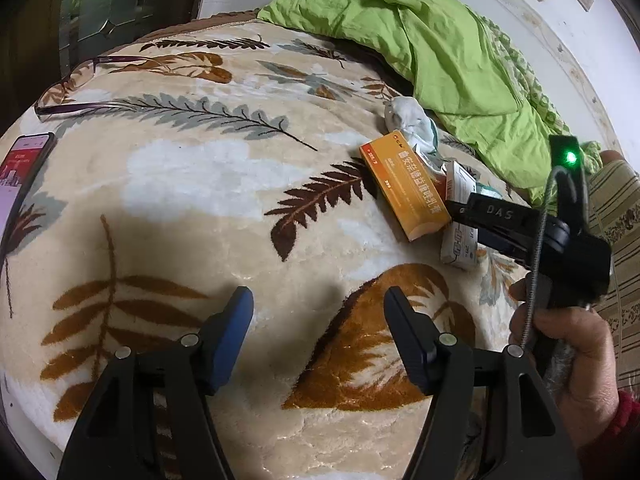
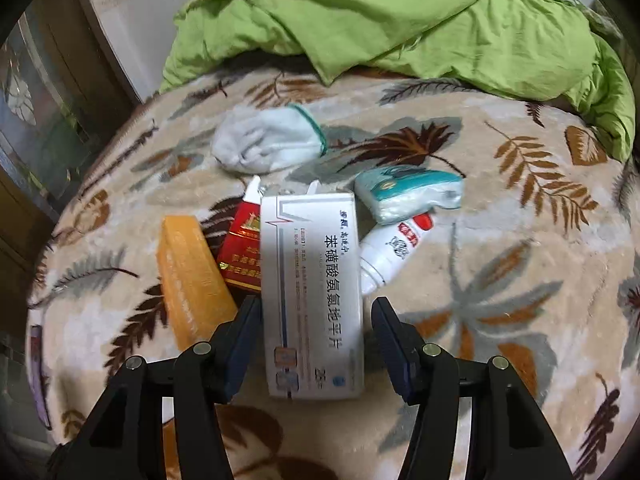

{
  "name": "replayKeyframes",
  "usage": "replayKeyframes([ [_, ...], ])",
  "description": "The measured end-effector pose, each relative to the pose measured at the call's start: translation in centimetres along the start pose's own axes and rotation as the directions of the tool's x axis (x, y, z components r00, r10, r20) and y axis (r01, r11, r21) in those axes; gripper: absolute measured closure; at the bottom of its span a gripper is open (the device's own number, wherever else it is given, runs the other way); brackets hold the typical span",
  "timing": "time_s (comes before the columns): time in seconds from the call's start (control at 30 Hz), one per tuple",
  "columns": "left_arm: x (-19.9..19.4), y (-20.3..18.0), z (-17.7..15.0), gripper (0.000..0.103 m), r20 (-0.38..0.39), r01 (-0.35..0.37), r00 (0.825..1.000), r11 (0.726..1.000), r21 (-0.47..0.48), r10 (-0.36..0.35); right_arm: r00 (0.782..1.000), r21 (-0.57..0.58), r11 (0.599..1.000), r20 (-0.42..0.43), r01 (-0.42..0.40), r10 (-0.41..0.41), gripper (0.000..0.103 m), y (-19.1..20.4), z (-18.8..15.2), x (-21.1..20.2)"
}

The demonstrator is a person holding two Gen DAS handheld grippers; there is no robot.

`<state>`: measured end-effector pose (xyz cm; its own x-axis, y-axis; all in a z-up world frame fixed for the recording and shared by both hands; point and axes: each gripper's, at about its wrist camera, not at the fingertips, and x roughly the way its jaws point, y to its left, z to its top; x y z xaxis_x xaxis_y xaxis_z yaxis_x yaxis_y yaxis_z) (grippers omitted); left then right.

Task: Collect trash
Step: 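Grasp the white medicine box with the right tool and lift it, then grasp the orange ointment box with the left tool while the right tool holds the white box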

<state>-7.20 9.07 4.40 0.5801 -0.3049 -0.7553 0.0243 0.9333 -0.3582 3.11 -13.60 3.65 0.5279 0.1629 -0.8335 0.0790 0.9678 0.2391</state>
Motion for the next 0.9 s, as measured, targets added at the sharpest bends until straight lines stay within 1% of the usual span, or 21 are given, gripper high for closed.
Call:
replayKeyframes([
  [0.03, 0.0, 0.0, 0.0, 0.036, -0.002, 0.002, 1.000, 1.000, 0.001, -0.002, 1.000, 0.006, 1.000, 0.000, -0.008, 0.008, 0.043, -0.2, -0.1, 0.2],
  [0.07, 0.0, -0.1, 0.0, 0.035, -0.004, 0.005, 1.000, 1.000, 0.002, -0.005, 1.000, 0.018, 1.000, 0.001, -0.016, 0.016, 0.047, -0.6, -0.3, 0.2],
  [0.17, 0.2, -0.3, 0.0, 0.034, -0.016, 0.021, 1.000, 1.000, 0.005, -0.021, 0.998, 0.086, 0.995, 0.039, -0.057, 0.054, 0.048, -2.4, -1.3, -1.0],
  [0.27, 0.6, -0.9, 0.3, 0.034, -0.032, 0.055, 0.998, 0.998, 0.006, -0.054, 0.994, 0.129, 0.988, 0.070, -0.089, 0.081, 0.048, -3.6, -3.1, -3.4],
  [0.33, 1.1, -1.5, 1.1, 0.034, -0.047, 0.073, 0.996, 0.997, 0.010, -0.073, 0.990, 0.145, 0.984, 0.105, -0.108, 0.093, 0.048, -4.1, -5.0, -5.6],
  [0.43, 2.1, -2.2, 2.8, 0.033, -0.067, 0.125, 0.990, 0.992, -0.030, -0.126, 0.982, 0.168, 0.977, 0.159, -0.130, 0.103, 0.048, -4.6, -7.4, -8.4],
  [0.5, 3.5, -2.8, 4.2, 0.033, -0.089, 0.150, 0.984, 0.987, -0.053, -0.155, 0.975, 0.183, 0.973, 0.195, -0.143, 0.107, 0.048, -4.9, -8.5, -9.8],
  [0.57, 5.1, -3.2, 5.6, 0.033, -0.110, 0.184, 0.975, 0.978, -0.099, -0.195, 0.969, 0.185, 0.971, 0.224, -0.151, 0.108, 0.048, -5.1, -9.2, -10.8],
  [0.67, 7.0, -3.9, 7.0, 0.033, -0.120, 0.202, 0.968, 0.970, -0.137, -0.219, 0.961, 0.184, 0.968, 0.248, -0.170, 0.122, 0.048, -5.4, -9.7, -11.3],
  [0.8, 9.7, -4.9, 8.3, 0.033, -0.152, 0.197, 0.963, 0.966, -0.168, -0.223, 0.961, 0.201, 0.962, 0.238, -0.187, 0.137, 0.048, -5.9, -9.7, -10.8],
  [0.9, 11.3, -5.5, 8.9, 0.033, -0.146, 0.137, 0.976, 0.980, -0.145, -0.159, 0.959, 0.197, 0.961, 0.245, -0.193, 0.142, 0.048, -5.9, -9.6, -10.8],
])
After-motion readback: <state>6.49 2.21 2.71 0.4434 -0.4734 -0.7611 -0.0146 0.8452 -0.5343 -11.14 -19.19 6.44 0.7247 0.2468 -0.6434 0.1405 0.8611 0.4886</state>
